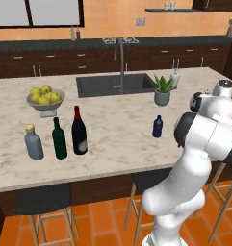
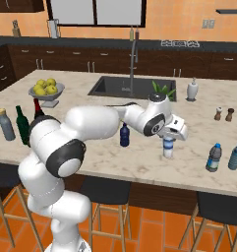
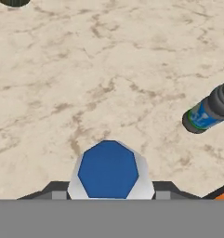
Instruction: Move the plastic bottles in the middle to the plastics group, and the glass bottles in the middle to the glass group.
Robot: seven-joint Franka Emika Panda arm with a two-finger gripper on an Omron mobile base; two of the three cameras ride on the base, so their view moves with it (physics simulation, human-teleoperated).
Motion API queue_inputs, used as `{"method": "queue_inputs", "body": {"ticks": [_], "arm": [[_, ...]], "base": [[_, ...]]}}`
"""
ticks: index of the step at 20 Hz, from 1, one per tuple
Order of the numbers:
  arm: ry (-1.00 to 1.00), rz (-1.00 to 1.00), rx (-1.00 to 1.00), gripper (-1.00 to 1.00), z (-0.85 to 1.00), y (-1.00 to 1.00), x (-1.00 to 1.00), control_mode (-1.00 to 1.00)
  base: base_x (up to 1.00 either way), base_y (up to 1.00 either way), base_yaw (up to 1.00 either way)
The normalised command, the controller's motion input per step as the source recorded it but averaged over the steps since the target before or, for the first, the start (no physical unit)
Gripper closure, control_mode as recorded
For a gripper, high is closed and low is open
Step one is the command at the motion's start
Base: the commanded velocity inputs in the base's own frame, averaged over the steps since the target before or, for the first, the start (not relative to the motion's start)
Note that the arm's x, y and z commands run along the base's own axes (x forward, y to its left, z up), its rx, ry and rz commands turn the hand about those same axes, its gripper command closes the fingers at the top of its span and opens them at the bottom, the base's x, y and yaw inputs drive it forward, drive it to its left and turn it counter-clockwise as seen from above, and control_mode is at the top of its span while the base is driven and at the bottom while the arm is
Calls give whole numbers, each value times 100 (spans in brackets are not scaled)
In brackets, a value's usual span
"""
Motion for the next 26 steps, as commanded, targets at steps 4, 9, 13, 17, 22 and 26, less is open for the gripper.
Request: {"method": "queue_inputs", "body": {"ticks": [4,9,13,17,22,26], "arm": [[-2,-11,5,100,0,-83,0,-100],[-7,-8,5,100,0,-49,-2,-100],[-22,-4,0,100,-6,-3,-4,-100],[-14,-11,0,100,-11,-4,0,-100],[2,-13,-6,100,-2,-14,0,-100],[17,-6,-3,100,-10,-2,0,-100]], "base": [[0,0,0],[0,0,0],[0,0,0],[0,0,0],[0,0,0],[0,0,0]]}}
